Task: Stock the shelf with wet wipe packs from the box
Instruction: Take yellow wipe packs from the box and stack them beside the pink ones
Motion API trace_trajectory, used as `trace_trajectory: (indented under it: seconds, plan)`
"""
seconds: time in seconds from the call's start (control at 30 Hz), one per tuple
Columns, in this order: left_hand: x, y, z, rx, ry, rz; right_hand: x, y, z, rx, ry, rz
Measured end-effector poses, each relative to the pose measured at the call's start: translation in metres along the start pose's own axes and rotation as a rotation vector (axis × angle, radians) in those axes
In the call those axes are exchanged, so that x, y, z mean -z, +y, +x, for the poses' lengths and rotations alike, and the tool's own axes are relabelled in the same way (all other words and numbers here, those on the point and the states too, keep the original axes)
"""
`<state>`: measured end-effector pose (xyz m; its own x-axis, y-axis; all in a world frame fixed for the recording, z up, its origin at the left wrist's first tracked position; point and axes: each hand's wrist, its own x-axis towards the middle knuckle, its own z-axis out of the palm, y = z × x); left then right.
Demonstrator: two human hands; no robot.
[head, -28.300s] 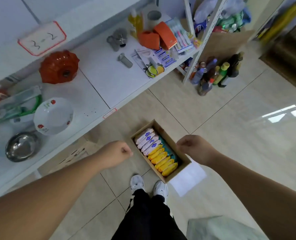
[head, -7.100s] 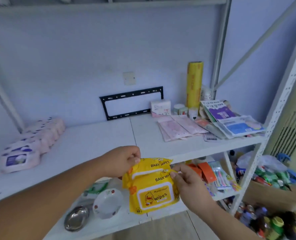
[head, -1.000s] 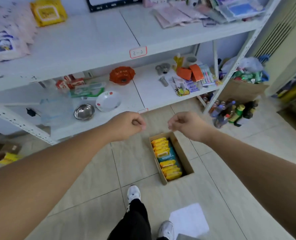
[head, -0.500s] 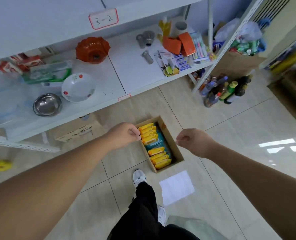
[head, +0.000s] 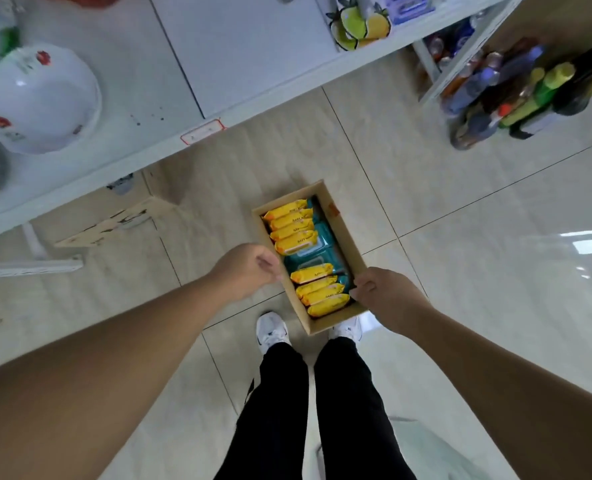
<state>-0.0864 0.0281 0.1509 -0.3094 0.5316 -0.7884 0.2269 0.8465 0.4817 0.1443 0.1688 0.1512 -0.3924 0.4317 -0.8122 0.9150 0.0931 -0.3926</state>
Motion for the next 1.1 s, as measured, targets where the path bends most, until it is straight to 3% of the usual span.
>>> trace_trajectory:
  seconds: [0.17, 0.47, 0.63, 0.83, 1.1]
  plan:
    - [-0.046, -0.034, 0.089, 0.096, 0.042, -0.060, -0.042, 0.049, 0.084, -0.064, -0.006, 0.227]
    - [-0.097, -0.080, 0.223, 0.011, 0.082, 0.033, -0.101, 0.096, 0.195, -0.025, -0.123, 0.201]
    - [-0.119, -0.097, 0.269, -0.032, 0.069, 0.213, -0.120, 0.101, 0.240, 0.050, -0.069, 0.033]
    - [-0.140, -0.114, 0.301, -0.061, 0.197, 0.448, -0.141, 0.106, 0.279, 0.105, -0.082, -0.168]
    - [-0.148, -0.128, 0.323, -0.168, 0.322, 0.679, -0.162, 0.111, 0.320, 0.261, -0.042, -0.606]
